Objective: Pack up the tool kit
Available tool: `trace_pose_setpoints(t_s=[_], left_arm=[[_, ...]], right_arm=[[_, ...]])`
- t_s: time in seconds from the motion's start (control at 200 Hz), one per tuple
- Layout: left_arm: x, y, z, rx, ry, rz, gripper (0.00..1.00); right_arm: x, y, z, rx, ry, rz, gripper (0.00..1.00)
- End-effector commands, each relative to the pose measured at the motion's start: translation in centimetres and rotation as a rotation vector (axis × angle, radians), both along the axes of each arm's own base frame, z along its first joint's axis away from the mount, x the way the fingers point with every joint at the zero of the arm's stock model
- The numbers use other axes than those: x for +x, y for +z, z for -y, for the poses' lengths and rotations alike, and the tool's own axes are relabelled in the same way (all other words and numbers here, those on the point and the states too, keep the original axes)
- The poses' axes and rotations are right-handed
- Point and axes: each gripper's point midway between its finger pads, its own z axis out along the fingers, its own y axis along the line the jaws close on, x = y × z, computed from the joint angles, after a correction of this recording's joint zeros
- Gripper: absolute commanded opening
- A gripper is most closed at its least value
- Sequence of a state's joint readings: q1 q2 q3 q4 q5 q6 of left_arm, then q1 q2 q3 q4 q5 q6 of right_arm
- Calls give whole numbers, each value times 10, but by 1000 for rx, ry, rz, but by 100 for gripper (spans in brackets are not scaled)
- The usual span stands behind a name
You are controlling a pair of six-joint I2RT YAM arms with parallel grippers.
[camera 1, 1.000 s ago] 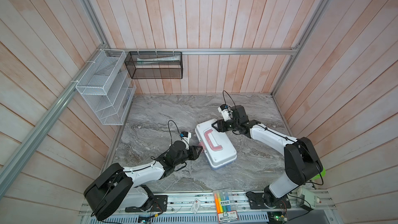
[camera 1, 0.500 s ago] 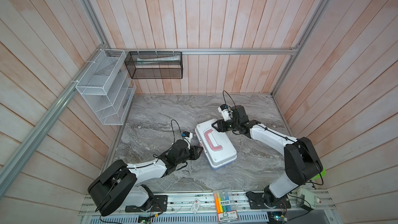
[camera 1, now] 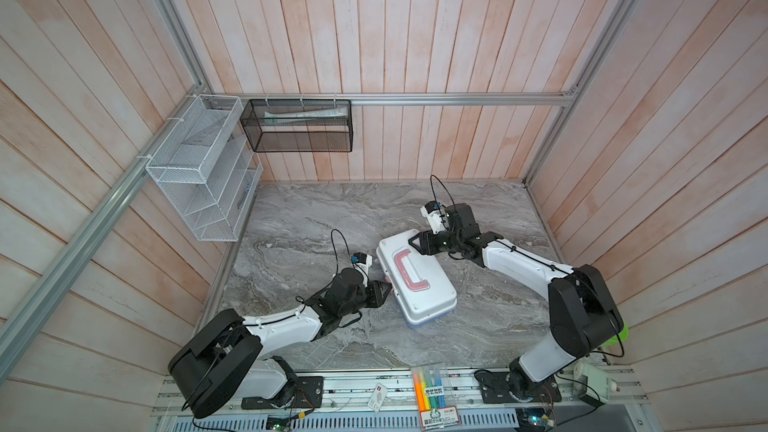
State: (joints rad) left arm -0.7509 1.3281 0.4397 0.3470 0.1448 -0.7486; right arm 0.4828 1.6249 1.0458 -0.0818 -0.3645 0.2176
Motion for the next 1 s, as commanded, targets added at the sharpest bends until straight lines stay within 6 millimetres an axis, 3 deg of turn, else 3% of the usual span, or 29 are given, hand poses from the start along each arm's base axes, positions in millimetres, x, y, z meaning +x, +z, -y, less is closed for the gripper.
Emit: trace_pose_setpoints(t_s=[0.0, 0.375, 0.575, 0.79, 0.991], left_arm=[[3, 2, -5, 43, 17, 12, 40], [8, 19, 7, 16, -16, 31, 40], [7, -4, 3, 97, -15, -31, 40], [7, -17, -2, 176, -15, -60, 40], [-12, -42, -34, 286, 29, -133, 39]], right_arm=[[-41, -58, 15, -111, 20, -211, 59], [-41, -59, 15, -110, 21, -214, 59], [-41, -59, 14, -108, 24, -214, 59], [-40, -59, 14, -108, 23, -213, 59], [-40, -59, 17, -110, 17, -209, 59]])
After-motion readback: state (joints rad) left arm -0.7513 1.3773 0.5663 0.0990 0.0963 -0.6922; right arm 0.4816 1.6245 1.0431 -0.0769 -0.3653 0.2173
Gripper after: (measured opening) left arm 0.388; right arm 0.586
